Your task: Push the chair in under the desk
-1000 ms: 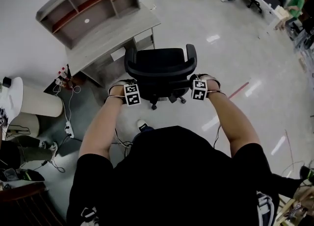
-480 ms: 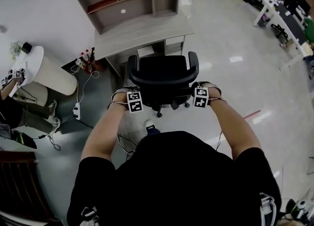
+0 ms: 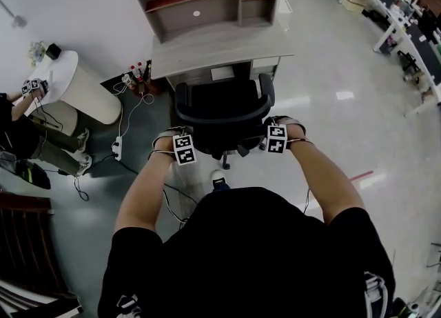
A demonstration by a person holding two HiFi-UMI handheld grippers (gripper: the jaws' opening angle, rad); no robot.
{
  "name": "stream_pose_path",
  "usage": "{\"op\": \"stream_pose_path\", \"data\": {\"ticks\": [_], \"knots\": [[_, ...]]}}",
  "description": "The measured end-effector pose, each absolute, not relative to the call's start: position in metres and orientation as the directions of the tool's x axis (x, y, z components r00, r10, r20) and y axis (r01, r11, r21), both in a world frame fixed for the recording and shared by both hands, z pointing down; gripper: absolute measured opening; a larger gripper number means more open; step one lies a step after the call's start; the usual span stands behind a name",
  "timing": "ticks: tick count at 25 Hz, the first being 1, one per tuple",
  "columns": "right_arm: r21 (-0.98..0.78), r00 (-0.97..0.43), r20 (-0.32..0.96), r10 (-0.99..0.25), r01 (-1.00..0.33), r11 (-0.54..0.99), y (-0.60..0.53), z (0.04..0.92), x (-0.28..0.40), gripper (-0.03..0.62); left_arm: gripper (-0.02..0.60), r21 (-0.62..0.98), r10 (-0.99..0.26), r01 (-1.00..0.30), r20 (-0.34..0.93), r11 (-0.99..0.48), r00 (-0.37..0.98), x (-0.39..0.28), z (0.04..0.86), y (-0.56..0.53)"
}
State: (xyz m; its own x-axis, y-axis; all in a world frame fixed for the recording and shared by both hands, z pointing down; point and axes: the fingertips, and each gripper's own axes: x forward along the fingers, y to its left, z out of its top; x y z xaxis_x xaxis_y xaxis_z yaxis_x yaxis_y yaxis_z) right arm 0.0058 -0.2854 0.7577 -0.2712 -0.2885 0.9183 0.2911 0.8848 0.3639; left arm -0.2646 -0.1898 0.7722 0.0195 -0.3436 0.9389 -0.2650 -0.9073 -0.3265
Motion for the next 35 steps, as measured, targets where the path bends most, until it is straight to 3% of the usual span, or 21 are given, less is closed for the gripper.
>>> {"op": "stream_pose_path", "data": {"ticks": [35], "knots": [[0.369,-0.287,0.917,-0.278,0.341,0.865,-0.369,0.758,-0.090,0.127,0.094,-0.356,-0.374,-0.309,0.927,-0.882,0.001,-0.354,0.770,-0.259]]}}
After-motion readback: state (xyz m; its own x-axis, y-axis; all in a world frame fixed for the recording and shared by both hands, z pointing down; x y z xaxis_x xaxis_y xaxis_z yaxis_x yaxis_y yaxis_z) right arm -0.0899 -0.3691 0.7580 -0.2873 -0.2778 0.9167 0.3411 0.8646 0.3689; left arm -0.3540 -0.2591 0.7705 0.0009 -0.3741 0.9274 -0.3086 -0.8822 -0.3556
